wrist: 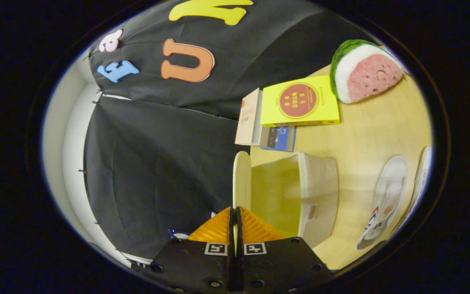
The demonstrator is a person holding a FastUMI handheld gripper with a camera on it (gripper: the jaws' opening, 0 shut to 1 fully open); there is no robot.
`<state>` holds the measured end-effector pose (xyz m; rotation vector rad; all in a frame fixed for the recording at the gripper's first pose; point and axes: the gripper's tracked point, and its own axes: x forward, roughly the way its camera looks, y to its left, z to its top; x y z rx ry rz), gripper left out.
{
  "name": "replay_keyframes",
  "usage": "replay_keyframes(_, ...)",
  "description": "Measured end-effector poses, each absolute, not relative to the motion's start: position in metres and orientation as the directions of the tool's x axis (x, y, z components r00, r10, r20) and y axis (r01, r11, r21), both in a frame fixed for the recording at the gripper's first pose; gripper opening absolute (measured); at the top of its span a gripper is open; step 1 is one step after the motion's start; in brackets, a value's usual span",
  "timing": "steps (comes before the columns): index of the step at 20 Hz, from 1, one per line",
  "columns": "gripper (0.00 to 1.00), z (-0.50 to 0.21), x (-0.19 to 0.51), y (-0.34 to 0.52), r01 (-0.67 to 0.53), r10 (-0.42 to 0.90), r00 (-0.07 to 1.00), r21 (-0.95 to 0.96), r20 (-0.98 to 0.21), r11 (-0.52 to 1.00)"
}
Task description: Open the storage box then place both shoes into the box .Put the left shoe in first, then the right shoe, with the right side of both shoes facing outward in a uniform manner.
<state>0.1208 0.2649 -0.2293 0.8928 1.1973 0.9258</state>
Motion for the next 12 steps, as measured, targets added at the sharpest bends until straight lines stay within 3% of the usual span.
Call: replay_keyframes(12,0.01,-0.159,0.075,0.396,-0.204,0.95,0.069,0.928,-0.305,0.313)
